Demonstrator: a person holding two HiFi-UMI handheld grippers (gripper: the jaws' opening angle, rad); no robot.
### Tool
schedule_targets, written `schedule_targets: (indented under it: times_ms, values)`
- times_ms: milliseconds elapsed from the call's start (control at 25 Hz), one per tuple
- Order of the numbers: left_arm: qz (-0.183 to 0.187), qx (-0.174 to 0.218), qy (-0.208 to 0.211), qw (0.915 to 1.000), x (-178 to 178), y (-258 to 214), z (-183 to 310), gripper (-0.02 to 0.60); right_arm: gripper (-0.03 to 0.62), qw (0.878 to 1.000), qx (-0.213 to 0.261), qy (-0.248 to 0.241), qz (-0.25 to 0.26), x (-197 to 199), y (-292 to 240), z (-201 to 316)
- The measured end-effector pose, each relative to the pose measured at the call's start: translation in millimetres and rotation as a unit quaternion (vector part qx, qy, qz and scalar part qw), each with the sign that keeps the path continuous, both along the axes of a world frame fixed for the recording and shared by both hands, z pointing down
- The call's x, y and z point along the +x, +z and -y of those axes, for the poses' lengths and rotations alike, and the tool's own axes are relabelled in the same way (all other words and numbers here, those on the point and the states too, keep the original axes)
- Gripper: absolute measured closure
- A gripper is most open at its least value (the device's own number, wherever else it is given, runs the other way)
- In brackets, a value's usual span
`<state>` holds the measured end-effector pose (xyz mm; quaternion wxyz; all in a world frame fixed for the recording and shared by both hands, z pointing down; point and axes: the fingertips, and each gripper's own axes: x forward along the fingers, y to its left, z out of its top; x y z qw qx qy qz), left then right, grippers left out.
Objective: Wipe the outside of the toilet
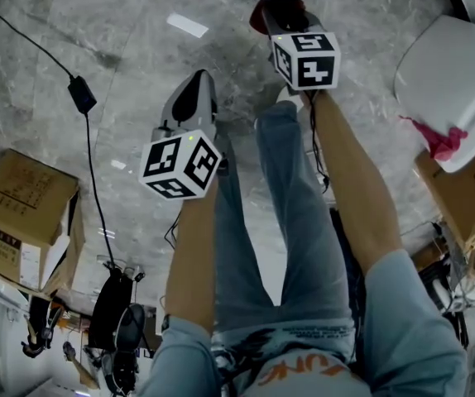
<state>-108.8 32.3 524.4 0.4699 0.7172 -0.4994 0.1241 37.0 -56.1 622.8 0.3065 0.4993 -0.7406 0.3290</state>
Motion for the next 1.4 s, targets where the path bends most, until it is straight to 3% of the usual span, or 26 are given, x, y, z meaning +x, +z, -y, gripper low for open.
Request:
schedule_targets:
  times_ms: [240,440,880,1120,1400]
  values:
    - [-0.008,0.000,-0.012,0.9999,-23.1,2.2,-4.7,0.588,0.522,1.000,-0.007,-0.011,0.007,-37.2,4.2,-1.5]
    - [-0.006,-0.003,-0.023,0.9997,-57.7,0.9,-5.8,0.588,0.522,0.998,-0.001,-0.053,0.016,-87.4,2.9,0.8]
    - [-0.010,0.004,-0.024,0.9997,-152.2,-2.8,18.3,0.588,0.522,0.999,-0.002,-0.021,0.036,-164.9,-4.1,10.3]
    - [0.007,0.013,0.011,0.9998,-169.3,-5.7,34.0,0.588,0.522,0.999,-0.016,0.003,0.042,-153.8,-3.1,-24.1]
    - [-0.004,0.020,0.061,0.9980,-87.1,-10.7,35.6,0.588,0.522,0.998,-0.039,0.043,0.034,-68.7,9.9,-66.4]
